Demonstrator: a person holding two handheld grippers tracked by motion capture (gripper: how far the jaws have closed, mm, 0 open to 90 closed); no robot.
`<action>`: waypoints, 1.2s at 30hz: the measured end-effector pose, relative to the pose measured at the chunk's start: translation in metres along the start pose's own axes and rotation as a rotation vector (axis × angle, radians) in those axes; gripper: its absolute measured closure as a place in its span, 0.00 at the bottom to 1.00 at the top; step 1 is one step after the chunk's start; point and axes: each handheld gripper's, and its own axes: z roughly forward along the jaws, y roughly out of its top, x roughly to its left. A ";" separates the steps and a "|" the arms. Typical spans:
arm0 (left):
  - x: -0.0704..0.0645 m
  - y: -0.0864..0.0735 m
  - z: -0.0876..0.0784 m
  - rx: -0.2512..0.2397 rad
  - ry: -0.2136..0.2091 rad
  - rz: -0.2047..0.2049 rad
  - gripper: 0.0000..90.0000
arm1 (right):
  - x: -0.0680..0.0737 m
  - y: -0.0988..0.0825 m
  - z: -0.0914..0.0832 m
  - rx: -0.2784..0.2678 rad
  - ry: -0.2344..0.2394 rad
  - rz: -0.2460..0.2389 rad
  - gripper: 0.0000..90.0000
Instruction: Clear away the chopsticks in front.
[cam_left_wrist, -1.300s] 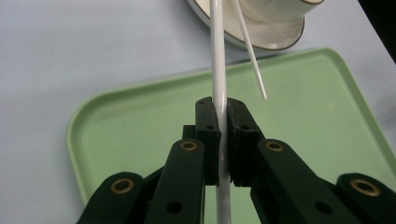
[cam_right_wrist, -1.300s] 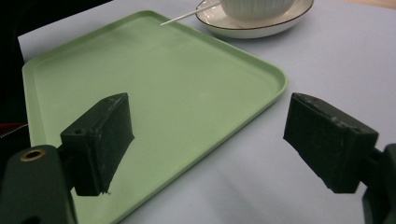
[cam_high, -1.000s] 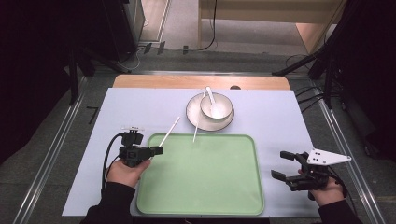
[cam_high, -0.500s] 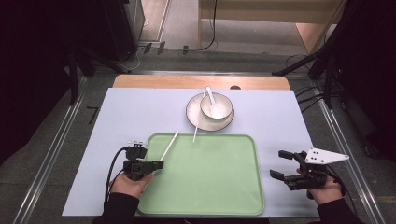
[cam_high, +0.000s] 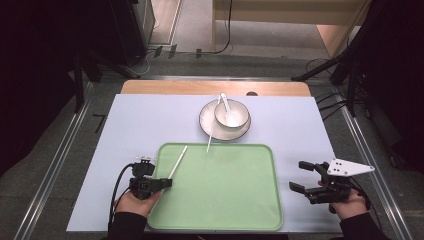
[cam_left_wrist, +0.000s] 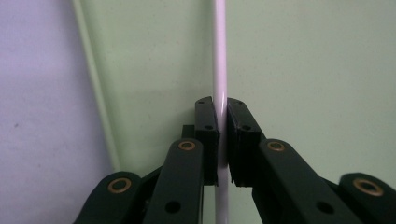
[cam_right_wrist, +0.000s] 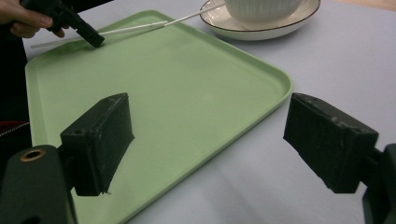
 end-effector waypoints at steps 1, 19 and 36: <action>0.000 0.000 0.000 0.001 0.003 0.008 0.94 | 0.000 0.000 0.000 0.001 0.001 -0.001 0.18; 0.002 0.023 -0.008 -0.068 -0.083 0.103 0.53 | 0.000 0.000 0.001 0.003 0.004 -0.001 0.18; -0.026 0.092 0.012 -0.044 -0.138 0.254 0.41 | -0.001 -0.001 0.000 0.002 0.002 0.001 0.18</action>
